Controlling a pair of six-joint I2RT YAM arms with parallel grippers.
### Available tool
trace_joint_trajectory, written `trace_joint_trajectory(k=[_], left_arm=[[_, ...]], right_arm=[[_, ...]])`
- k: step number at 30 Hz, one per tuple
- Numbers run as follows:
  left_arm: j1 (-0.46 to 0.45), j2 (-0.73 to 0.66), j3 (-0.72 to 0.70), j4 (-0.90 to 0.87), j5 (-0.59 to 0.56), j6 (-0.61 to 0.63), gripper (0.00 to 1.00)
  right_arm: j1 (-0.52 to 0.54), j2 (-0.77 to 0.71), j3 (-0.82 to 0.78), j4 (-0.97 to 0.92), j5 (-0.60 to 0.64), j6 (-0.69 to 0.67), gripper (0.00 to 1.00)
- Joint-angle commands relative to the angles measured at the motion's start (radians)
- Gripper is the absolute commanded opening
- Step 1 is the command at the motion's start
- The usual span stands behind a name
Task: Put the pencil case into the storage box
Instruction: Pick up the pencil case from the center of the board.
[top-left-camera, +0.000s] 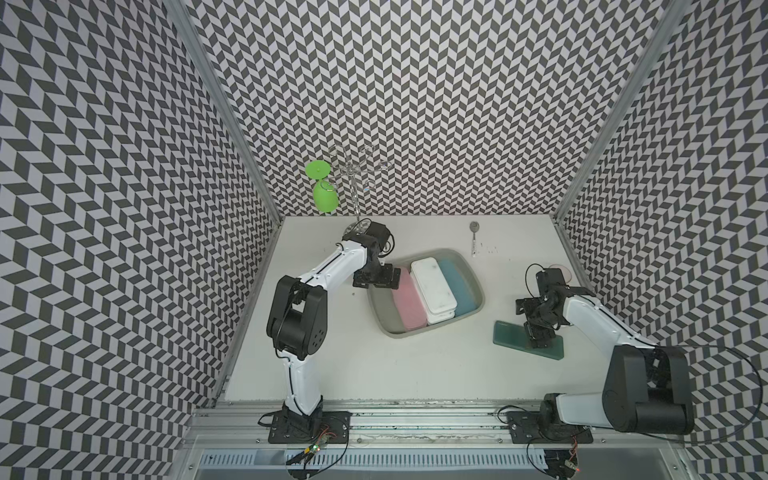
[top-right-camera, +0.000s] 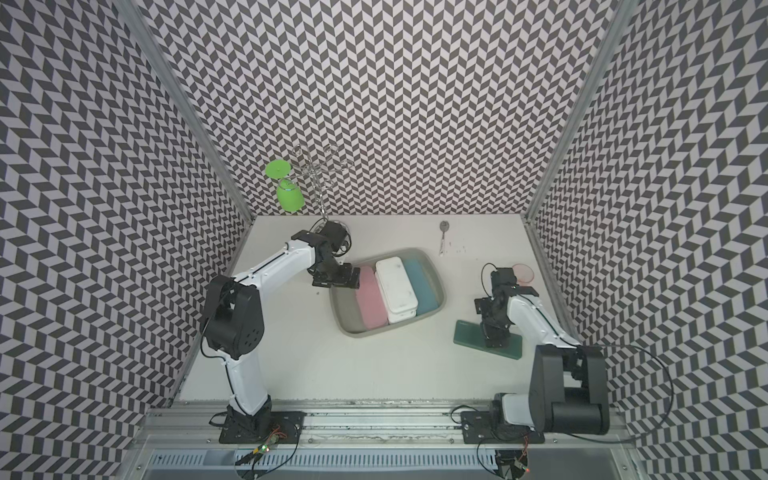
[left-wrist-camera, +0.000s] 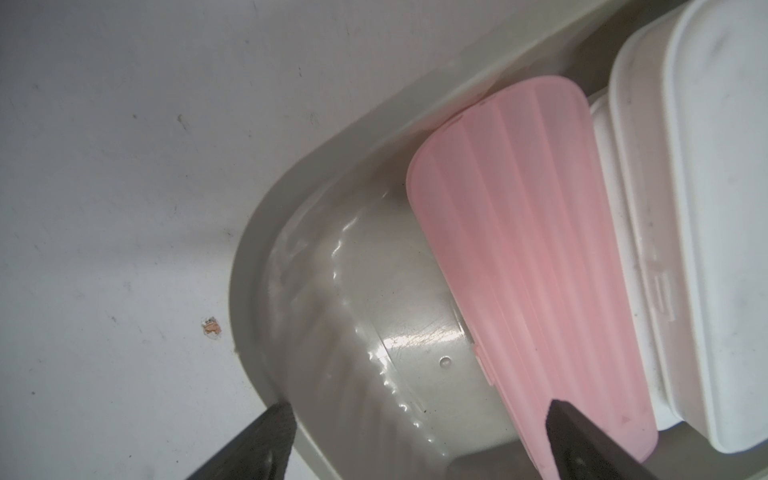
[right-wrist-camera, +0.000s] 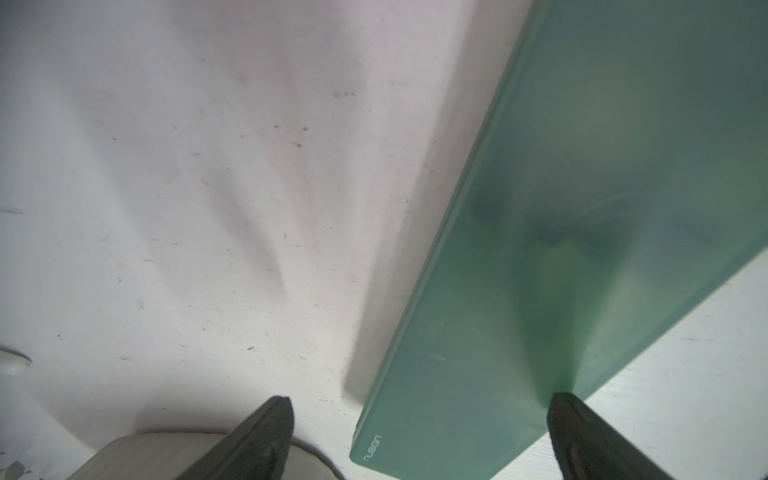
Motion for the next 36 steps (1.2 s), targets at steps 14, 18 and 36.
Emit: trace_joint_trajectory(k=[14, 18, 36], left_arm=[[-0.003, 0.023, 0.070, -0.015, 0.011, -0.017, 1.00], [-0.005, 0.024, 0.070, -0.016, 0.011, -0.019, 1.00], [-0.013, 0.025, 0.076, -0.022, 0.001, -0.035, 1.00]], right_arm=[[-0.009, -0.076, -0.051, -0.069, -0.032, -0.025, 1.00], [-0.012, -0.061, -0.055, -0.062, -0.034, -0.031, 1.00], [-0.077, 0.149, -0.018, 0.121, 0.020, -0.340, 0.76]])
